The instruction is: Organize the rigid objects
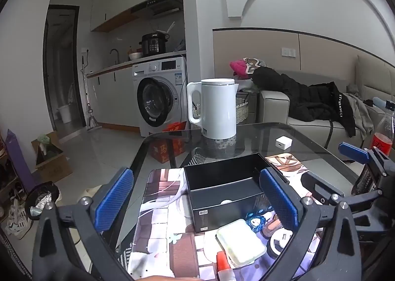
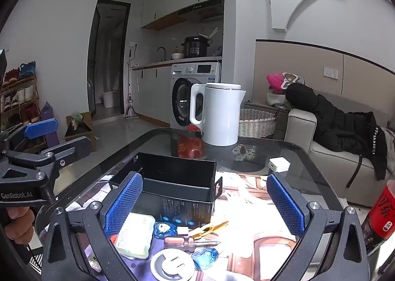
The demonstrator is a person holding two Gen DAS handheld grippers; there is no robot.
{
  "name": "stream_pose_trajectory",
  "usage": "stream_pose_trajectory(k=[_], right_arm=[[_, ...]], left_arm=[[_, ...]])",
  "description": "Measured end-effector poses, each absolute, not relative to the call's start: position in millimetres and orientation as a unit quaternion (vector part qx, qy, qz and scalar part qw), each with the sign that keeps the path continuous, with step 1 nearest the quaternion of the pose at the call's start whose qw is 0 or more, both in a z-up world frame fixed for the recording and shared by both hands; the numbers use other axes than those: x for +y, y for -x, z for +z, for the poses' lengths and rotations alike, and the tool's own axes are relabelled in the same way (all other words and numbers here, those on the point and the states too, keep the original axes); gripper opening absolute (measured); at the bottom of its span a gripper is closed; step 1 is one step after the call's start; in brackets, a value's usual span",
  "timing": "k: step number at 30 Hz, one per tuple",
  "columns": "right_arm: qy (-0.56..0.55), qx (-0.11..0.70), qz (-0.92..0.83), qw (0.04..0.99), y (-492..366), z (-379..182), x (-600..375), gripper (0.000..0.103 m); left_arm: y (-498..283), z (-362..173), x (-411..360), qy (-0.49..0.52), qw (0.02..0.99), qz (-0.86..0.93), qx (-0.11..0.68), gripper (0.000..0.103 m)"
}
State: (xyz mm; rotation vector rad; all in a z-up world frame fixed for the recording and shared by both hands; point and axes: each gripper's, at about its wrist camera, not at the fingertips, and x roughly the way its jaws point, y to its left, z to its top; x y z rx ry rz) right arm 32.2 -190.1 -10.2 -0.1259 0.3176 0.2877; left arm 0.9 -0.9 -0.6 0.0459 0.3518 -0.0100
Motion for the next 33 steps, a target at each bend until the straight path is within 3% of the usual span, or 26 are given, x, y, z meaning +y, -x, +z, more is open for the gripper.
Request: stream_pose_trajectory(k=[33], right_arm=[[0.073, 0.168, 0.154, 0.971, -30, -13, -184, 0.103]], left_arm=[[0, -5, -4, -0.029, 0.983, -0.012, 0.182, 0.103]])
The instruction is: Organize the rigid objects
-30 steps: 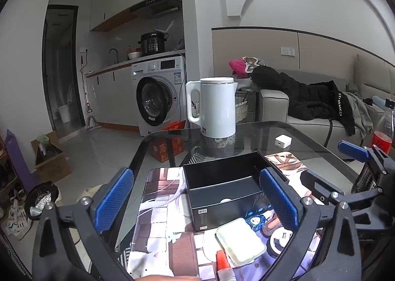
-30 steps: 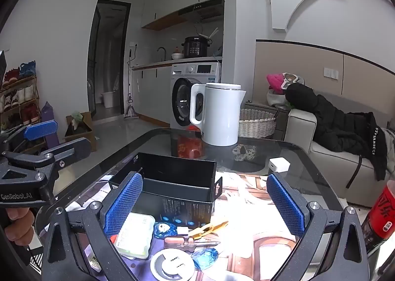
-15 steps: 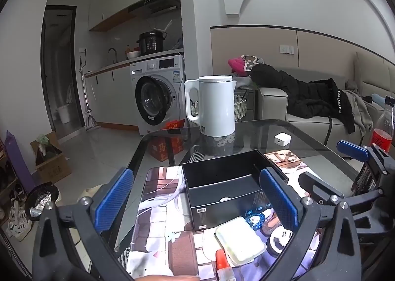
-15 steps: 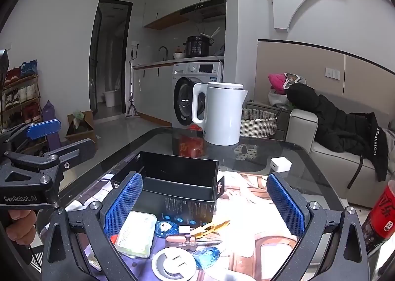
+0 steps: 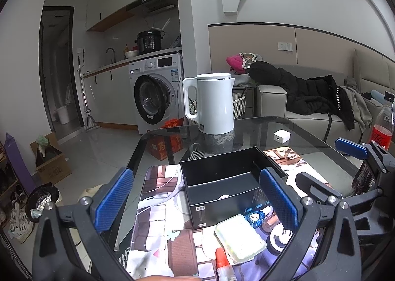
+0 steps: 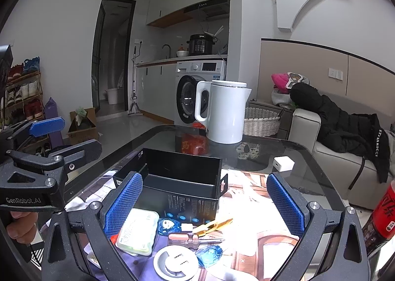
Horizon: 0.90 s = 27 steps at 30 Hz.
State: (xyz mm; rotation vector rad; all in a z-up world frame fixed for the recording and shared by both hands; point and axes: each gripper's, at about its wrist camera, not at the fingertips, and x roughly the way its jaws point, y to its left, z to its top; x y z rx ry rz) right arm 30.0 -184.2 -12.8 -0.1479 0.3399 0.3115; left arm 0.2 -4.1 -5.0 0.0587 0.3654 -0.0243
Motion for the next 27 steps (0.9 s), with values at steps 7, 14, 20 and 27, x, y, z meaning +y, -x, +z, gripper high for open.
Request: stream_pose_trajectory(k=[7, 14, 20, 27], right_arm=[[0.075, 0.167, 0.153, 0.971, -30.8, -12.3, -183.6, 0.103], [0.075, 0.167, 0.153, 0.971, -30.4, -11.6, -183.4, 0.103], [0.075, 0.169, 0.151, 0.971, -29.2, -12.0, -183.7, 0.103], [0.077, 0.166, 0.155, 0.971, -28.4, -10.9, -184.5, 0.103]], left_arm=[[0.2, -4.4, -4.1, -0.027, 0.983, -0.009, 0.179, 0.103], [-1.0, -4.3, -4.5, -0.028, 0.983, -0.011, 0.179, 0.103], [-0.9, -4.2, -4.1, -0.028, 0.983, -0.012, 0.179, 0.103], [0.3, -2.8, -2.8, -0.027, 0.983, -0.012, 0.179, 0.103]])
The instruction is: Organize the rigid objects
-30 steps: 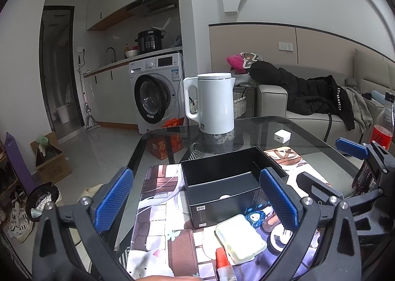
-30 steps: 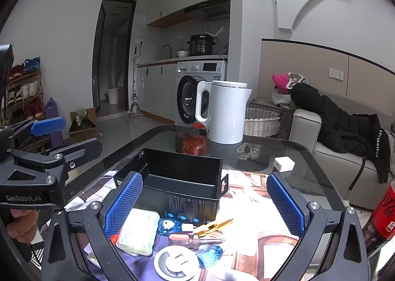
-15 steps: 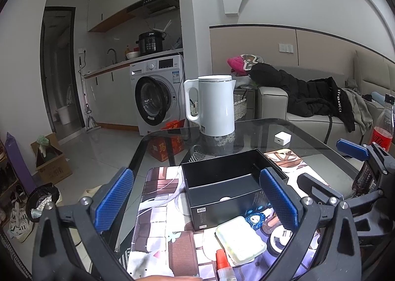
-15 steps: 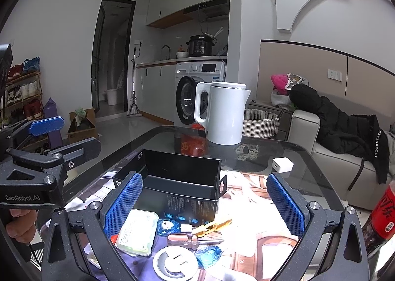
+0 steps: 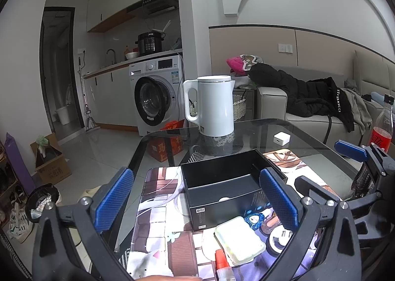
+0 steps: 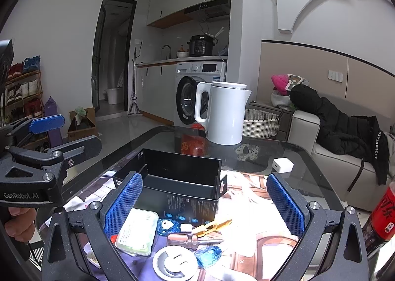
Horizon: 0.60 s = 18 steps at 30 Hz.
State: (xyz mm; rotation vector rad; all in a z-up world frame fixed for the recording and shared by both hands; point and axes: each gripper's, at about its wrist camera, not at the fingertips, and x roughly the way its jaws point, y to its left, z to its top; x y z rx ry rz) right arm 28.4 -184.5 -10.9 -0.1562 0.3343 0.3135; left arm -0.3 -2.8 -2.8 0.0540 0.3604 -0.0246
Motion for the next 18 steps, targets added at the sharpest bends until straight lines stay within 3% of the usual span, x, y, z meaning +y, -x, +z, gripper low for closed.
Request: stream_pose_trajectory(k=[18], right_arm=[[0.088, 0.170, 0.178, 0.965, -27.0, -16.9, -178.4, 0.103]], left_arm=[[1.7, -1.0, -4.8, -0.029, 0.983, -0.016, 0.182, 0.103]])
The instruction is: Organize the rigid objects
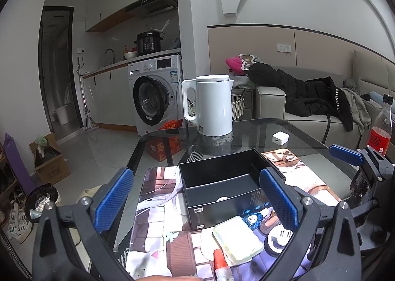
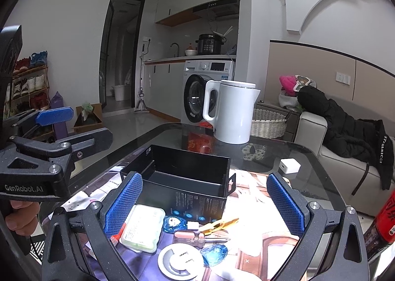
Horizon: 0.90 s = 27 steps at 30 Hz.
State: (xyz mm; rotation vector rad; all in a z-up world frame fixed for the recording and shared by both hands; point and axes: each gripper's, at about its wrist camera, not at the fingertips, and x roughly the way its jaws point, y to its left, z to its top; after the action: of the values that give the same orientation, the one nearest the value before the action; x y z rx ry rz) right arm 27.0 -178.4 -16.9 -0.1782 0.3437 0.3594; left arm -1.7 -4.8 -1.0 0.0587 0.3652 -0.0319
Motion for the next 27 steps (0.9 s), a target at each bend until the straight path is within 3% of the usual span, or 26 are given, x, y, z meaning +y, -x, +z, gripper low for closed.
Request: stream_pose_trajectory(k=[27], right_arm=[[0.095, 0.170, 0.183, 0.964, -25.5, -19.7, -174.1, 0.103]], left_arm=[[1.5, 0.2, -5.4, -0.026, 0.983, -0.015, 0.180, 0.103]])
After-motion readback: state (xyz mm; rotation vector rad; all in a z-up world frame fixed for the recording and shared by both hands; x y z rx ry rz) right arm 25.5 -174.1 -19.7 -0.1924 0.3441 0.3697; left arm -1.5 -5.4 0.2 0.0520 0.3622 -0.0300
